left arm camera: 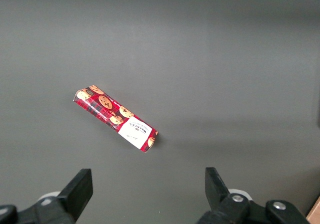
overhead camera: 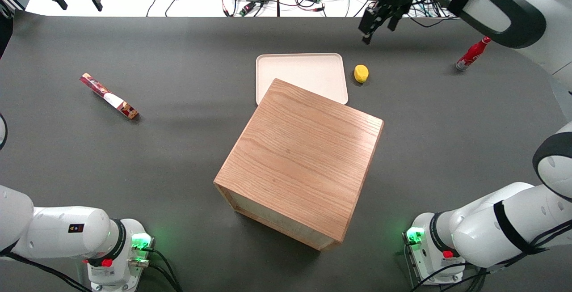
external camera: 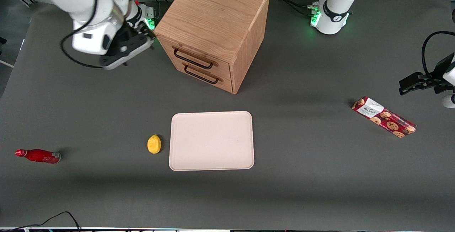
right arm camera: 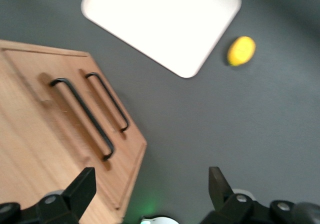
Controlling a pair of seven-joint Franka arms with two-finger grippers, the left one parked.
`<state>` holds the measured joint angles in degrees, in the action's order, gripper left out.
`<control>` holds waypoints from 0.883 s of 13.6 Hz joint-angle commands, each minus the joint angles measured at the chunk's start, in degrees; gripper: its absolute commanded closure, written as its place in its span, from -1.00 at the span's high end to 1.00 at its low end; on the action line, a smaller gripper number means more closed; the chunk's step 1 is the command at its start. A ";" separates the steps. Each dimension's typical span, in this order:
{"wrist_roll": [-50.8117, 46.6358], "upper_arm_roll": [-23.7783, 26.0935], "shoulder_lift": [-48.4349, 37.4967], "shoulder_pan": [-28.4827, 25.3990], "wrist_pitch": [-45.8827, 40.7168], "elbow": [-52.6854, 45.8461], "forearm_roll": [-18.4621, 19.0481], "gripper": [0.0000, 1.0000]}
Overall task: Open upper drawer
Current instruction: 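Move the right gripper toward the upper drawer's black handle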
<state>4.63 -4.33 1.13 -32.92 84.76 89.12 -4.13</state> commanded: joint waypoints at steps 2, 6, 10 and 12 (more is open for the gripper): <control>-0.15 -3.14 1.94 -5.40 -0.12 -1.49 -4.31 1.00; 1.17 -3.23 3.35 -8.20 -0.12 -1.32 -5.28 1.00; 1.52 -3.14 4.84 -7.95 0.67 -1.06 -5.28 1.00; 5.62 -3.23 5.98 -7.60 1.03 -0.71 -5.89 1.00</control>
<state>5.94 -6.67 5.45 -40.43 85.46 89.13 -8.53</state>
